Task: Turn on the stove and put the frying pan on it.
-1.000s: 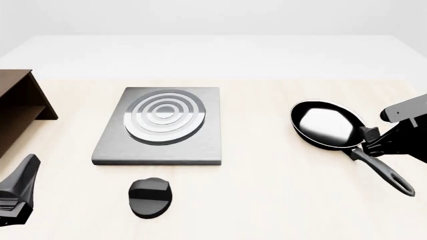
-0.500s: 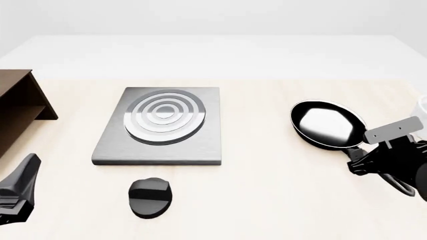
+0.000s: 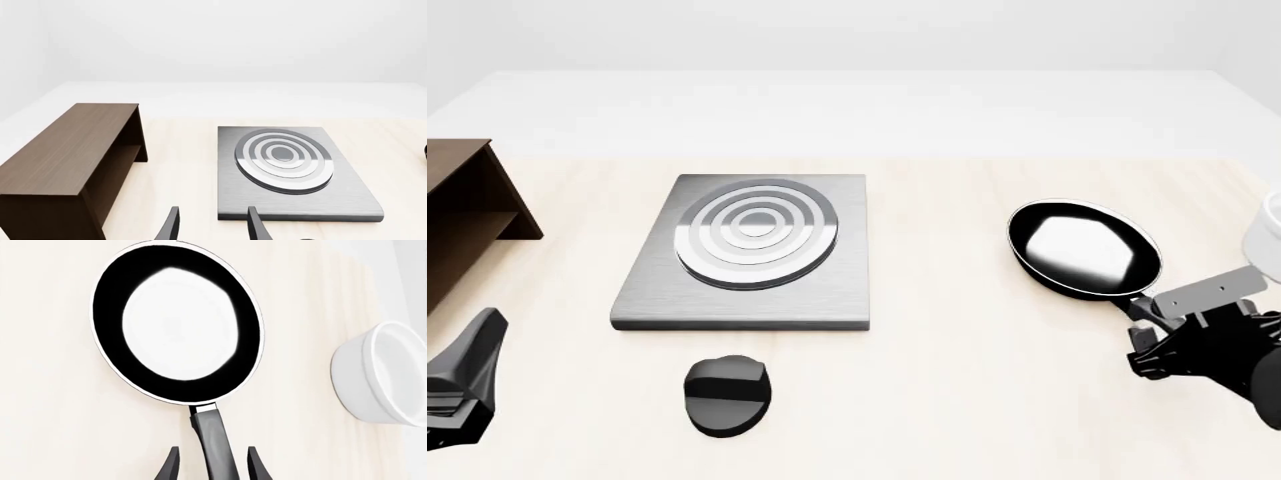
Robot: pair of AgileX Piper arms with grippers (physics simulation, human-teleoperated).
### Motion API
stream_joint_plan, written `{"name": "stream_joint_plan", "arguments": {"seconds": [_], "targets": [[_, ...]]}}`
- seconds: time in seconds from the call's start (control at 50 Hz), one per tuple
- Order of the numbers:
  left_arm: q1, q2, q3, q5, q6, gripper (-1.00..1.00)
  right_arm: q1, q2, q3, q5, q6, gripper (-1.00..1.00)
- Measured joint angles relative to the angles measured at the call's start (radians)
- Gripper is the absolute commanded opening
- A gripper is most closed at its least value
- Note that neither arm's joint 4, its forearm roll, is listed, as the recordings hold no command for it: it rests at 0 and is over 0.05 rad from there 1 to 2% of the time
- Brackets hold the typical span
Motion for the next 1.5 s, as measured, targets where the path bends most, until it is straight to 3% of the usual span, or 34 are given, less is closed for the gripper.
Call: {"name": "stream_joint_plan", "arguments": {"seconds": [0.12,0.14,0.52,0.8,0.98,1.18,1.5], "targets": [[0.001,0.008,0.000,-0.006,-0.004,1.00,-0.013,0.021,0.013,-0.025,-0.016,1.00],[0.002,0.009,0.000,-0.007,-0.004,1.00,-0.015,0.025,0.016,-0.030,-0.019,-1.00],[0.009,0.041,0.000,-0.033,-0.020,1.00,-0.009,-0.007,0.053,-0.050,-0.041,-1.00],[0.012,0.061,0.000,-0.053,-0.021,1.00,0.023,-0.305,-0.012,0.208,-0.062,-1.00],[0.011,0.043,-0.001,-0.034,-0.021,1.00,0.070,-0.418,-0.066,0.324,-0.086,-1.00],[0.011,0.035,-0.001,-0.025,-0.022,1.00,0.159,-0.447,-0.148,0.389,-0.122,-1.00],[0.012,0.071,0.001,-0.062,-0.028,1.00,0.378,-0.289,-0.374,0.417,-0.144,-1.00]]}}
